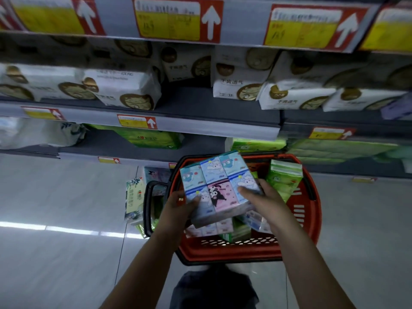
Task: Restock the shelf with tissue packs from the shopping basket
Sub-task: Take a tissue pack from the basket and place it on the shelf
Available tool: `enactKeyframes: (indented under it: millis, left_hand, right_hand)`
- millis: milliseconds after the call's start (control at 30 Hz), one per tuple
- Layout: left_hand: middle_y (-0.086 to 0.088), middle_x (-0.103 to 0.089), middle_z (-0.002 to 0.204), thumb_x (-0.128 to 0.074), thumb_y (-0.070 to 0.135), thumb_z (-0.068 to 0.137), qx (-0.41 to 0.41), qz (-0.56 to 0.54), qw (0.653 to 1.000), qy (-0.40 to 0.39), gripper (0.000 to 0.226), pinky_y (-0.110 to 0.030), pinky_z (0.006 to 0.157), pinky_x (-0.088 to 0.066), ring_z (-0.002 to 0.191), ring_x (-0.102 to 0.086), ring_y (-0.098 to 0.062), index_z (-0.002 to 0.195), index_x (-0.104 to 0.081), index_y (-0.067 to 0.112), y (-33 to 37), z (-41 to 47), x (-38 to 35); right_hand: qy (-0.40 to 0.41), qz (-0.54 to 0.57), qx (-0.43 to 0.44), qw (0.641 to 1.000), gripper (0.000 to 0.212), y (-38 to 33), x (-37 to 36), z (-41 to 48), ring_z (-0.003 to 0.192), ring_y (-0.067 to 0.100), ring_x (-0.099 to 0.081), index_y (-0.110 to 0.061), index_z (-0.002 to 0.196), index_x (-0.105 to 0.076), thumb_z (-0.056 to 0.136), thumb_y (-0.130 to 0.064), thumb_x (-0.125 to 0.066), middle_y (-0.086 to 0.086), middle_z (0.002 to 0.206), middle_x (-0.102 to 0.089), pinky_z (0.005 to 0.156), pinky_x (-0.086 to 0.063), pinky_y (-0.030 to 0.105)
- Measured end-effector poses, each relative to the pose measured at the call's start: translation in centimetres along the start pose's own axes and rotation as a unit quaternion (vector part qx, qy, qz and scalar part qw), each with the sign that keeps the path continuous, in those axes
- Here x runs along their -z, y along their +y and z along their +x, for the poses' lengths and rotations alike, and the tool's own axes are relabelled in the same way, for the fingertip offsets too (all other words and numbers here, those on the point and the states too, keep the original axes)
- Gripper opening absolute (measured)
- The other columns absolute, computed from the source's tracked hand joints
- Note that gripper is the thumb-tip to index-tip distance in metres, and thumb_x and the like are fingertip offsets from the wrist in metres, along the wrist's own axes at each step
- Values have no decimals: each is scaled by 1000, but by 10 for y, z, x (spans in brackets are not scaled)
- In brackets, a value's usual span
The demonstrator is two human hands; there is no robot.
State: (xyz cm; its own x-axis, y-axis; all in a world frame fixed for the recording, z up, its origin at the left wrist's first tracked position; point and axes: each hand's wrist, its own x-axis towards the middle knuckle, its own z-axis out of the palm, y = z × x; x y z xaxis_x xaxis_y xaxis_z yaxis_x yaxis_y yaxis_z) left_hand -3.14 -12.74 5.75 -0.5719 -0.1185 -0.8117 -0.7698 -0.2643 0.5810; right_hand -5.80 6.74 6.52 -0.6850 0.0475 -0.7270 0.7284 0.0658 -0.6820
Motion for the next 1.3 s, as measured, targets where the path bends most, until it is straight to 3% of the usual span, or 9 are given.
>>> enactKeyframes:
  millis: [133, 267, 367, 567, 667, 800, 1033, 1200, 1300]
  left_hand:
    - [-25, -67, 109, -62, 8, 87, -1, -4, 1000, -21, 30, -42, 69, -58, 91, -68, -39, 114, -50, 0, 23, -31, 1]
    - [-17, -71, 97, -62, 6, 88, -21, -6, 999, -30, 23, -32, 54, -58, 71, -71, -24, 108, -53, 3, 45, -62, 1]
    - [-14, -74, 88, -62, 4, 88, -46, -19, 998, -37, 12, -26, 46, -52, 67, -71, -23, 98, -55, 5, 63, -84, -1]
    - [-18, -71, 105, -63, 5, 84, -83, -51, 994, -58, 16, -47, 75, -58, 93, -70, -35, 99, -57, 7, 102, -132, -9]
    - [-18, -71, 106, -64, 4, 83, -87, -75, 991, -68, 13, -41, 72, -58, 98, -69, -35, 92, -58, 11, 120, -160, -12]
    - [-17, -71, 106, -70, 8, 72, -113, -69, 988, -86, 25, -47, 81, -54, 99, -68, -35, 92, -57, 14, 156, -190, -12]
    - [-17, -73, 103, -72, 12, 60, -139, -62, 980, -129, 45, -45, 76, -55, 95, -69, -37, 103, -58, 13, 206, -237, -10]
    - [-16, -72, 102, -66, 6, 74, -152, -61, 974, -158, 26, -30, 49, -55, 87, -70, -33, 98, -61, 16, 227, -268, -9]
    - [-16, -71, 105, -66, 6, 73, -165, -51, 968, -182, 32, -40, 57, -60, 85, -72, -34, 104, -60, 12, 243, -283, -8]
  right_hand:
    - [5, 3, 14, 1000, 25, -23, 5, -26, 76, 5, -63, -23, 107, -54, 87, -24, -68, -8, 94, -65, 59, -50, 21]
    - [12, 24, 37, 999, 27, -46, 11, -55, 76, 8, -70, -23, 108, -60, 83, -25, -71, -7, 93, -72, 62, -53, 22]
    - [8, 48, 57, 997, 25, -65, 16, -77, 81, 7, -72, -24, 106, -63, 82, -24, -72, -4, 97, -75, 65, -54, 22]
    - [11, 94, 115, 989, 40, -120, 24, -128, 90, 10, -71, -33, 111, -63, 72, -31, -75, -8, 102, -73, 80, -54, 34]
    - [9, 135, 142, 981, 42, -148, 26, -152, 94, 13, -70, -31, 112, -64, 72, -27, -73, -5, 109, -71, 84, -52, 38]
    - [0, 158, 176, 972, 38, -180, 29, -182, 96, 14, -69, -28, 113, -64, 76, -23, -71, -2, 114, -70, 78, -53, 35]
    - [19, 209, 213, 954, 43, -215, 36, -231, 95, 20, -70, -23, 114, -62, 72, -19, -71, 3, 119, -67, 69, -57, 30]
    - [51, 232, 236, 942, 47, -236, 36, -265, 95, 23, -70, -18, 115, -60, 70, -19, -74, 3, 117, -67, 78, -56, 42]
    - [59, 252, 255, 931, 45, -250, 36, -286, 86, 20, -71, -13, 114, -59, 71, -14, -72, 2, 107, -70, 70, -59, 35]
